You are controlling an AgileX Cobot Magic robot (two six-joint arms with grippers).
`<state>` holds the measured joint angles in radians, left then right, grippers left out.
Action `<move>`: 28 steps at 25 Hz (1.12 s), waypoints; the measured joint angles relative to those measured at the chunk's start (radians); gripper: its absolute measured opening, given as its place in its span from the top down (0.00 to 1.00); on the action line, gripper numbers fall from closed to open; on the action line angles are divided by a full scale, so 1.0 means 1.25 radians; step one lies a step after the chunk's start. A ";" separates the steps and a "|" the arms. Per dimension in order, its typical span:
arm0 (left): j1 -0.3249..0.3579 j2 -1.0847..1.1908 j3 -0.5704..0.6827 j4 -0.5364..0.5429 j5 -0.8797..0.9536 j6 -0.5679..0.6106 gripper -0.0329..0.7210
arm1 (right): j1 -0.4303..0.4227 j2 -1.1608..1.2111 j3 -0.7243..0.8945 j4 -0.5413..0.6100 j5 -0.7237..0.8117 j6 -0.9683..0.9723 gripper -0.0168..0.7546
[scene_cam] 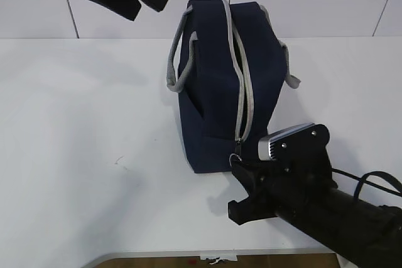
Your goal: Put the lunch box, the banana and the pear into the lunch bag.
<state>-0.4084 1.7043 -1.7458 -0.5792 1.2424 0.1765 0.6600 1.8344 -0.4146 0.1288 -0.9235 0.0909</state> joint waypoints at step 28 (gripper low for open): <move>0.000 0.000 0.000 -0.002 0.000 -0.001 0.42 | 0.000 -0.293 0.016 0.001 0.209 0.000 0.98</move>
<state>-0.4084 1.7043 -1.7458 -0.5813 1.2424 0.1751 0.6600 1.4682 -0.3951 0.1295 -0.6627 0.0909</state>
